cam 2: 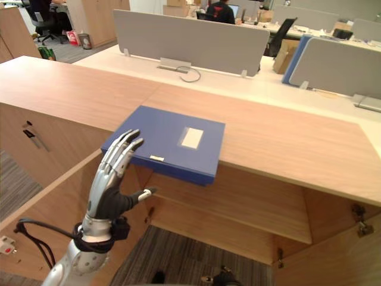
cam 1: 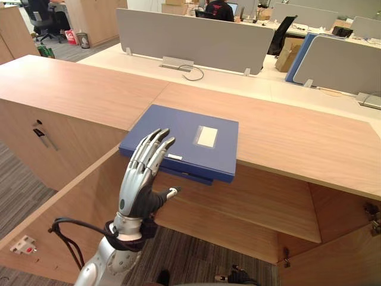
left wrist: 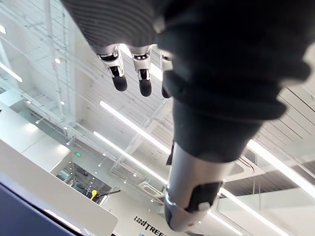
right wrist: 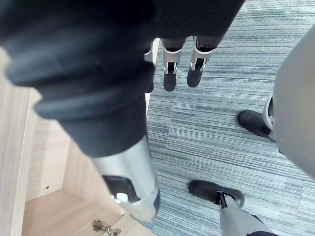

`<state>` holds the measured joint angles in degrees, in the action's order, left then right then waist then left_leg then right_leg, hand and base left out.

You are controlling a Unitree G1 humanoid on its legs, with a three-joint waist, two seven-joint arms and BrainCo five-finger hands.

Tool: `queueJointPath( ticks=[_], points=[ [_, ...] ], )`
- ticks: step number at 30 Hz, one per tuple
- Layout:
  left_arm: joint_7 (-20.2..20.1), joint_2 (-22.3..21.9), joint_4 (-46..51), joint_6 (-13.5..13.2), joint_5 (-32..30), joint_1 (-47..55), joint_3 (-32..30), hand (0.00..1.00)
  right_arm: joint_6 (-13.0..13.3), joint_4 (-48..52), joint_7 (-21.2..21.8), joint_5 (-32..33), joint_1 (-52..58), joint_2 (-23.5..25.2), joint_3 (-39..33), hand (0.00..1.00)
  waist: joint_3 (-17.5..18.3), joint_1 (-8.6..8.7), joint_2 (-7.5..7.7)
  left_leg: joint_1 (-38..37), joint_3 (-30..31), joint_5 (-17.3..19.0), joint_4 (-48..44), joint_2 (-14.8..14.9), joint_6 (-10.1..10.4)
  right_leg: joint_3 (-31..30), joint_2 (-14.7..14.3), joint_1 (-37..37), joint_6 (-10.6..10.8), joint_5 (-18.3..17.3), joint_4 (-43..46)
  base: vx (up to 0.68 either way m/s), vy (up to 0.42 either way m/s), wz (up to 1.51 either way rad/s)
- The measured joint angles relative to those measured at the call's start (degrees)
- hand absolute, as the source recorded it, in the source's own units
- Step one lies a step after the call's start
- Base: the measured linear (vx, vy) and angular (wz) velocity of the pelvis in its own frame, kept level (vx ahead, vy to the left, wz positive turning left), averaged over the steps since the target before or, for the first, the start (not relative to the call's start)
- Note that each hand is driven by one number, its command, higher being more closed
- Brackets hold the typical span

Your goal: Walk over to the cabinet, pick up the folder, carry it to the office cabinet, place the folder inside the office cabinet, then close the office cabinet door

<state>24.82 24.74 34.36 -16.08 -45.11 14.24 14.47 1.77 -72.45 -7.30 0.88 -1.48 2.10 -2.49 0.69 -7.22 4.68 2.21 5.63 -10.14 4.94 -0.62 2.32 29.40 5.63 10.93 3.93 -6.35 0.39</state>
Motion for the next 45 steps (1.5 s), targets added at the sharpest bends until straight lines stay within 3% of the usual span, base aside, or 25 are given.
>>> queueJointPath(
  ticks=[9, 16, 27, 38, 39, 45],
  points=[
    [0.1, 5.5, -4.9, -0.1, -4.0, -6.2, -0.3, 0.00, 0.0, -0.4, 0.6, 0.0, -0.3, -0.1, -0.9, 0.00, 0.0, 0.72, -0.07, -0.4, -1.7, 0.3, 0.0, 0.0, -0.2, -1.7, 0.1, -0.4, -0.2, 0.1, 0.2, 0.01, -0.003, -0.10],
    [0.0, 6.9, -11.8, 1.0, -4.9, -11.0, -0.3, 0.00, 0.0, -0.4, 0.9, 0.3, -0.4, -0.3, -3.7, 0.00, 0.1, 1.46, -0.21, -1.1, -2.7, 0.6, 0.0, 0.1, -0.1, -3.2, 0.3, -0.6, -0.2, 0.1, 0.4, 0.01, -0.001, -0.11],
    [-2.7, 7.3, -25.5, 3.1, -5.0, -13.8, -0.3, 0.00, -0.3, 1.0, 1.3, 0.2, -0.4, -1.5, -5.6, 0.00, -0.6, 2.18, -1.48, -2.4, -3.5, 1.3, 0.4, 0.3, 0.1, -4.3, 0.4, 0.0, -0.7, -0.2, 0.6, -0.01, 0.002, -0.06],
    [-3.7, 6.8, -32.3, 4.7, -5.1, -16.0, -1.2, 0.00, -0.6, 3.1, 1.6, 0.2, -0.5, -1.7, -7.5, 0.00, -1.2, 3.08, -1.81, -3.4, -5.3, 2.2, 0.4, 0.0, -0.3, -6.2, 0.5, 0.5, -0.5, 0.0, -0.3, 0.02, -0.003, -0.09],
    [-3.7, 6.7, -32.7, 4.7, -5.2, -16.5, -1.2, 1.00, -0.6, 3.1, 1.6, 0.2, -0.6, -1.7, -7.5, 0.00, -1.3, 3.11, -1.83, -3.4, -5.4, 2.2, 0.4, 0.0, -0.3, -6.2, 0.5, 0.5, -0.5, 0.0, -0.3, 0.00, 0.000, 0.00],
    [-2.3, 5.9, -36.6, 5.7, -9.2, -20.4, -1.5, 1.00, -0.6, 3.1, 2.1, 0.2, -0.7, -1.7, -7.5, 0.00, -1.7, 3.57, -2.25, -4.6, -5.6, 2.4, 0.4, 0.0, -0.2, -6.4, 0.5, 1.6, -0.5, 0.0, -0.5, 0.00, 0.000, -0.01]
  ],
)
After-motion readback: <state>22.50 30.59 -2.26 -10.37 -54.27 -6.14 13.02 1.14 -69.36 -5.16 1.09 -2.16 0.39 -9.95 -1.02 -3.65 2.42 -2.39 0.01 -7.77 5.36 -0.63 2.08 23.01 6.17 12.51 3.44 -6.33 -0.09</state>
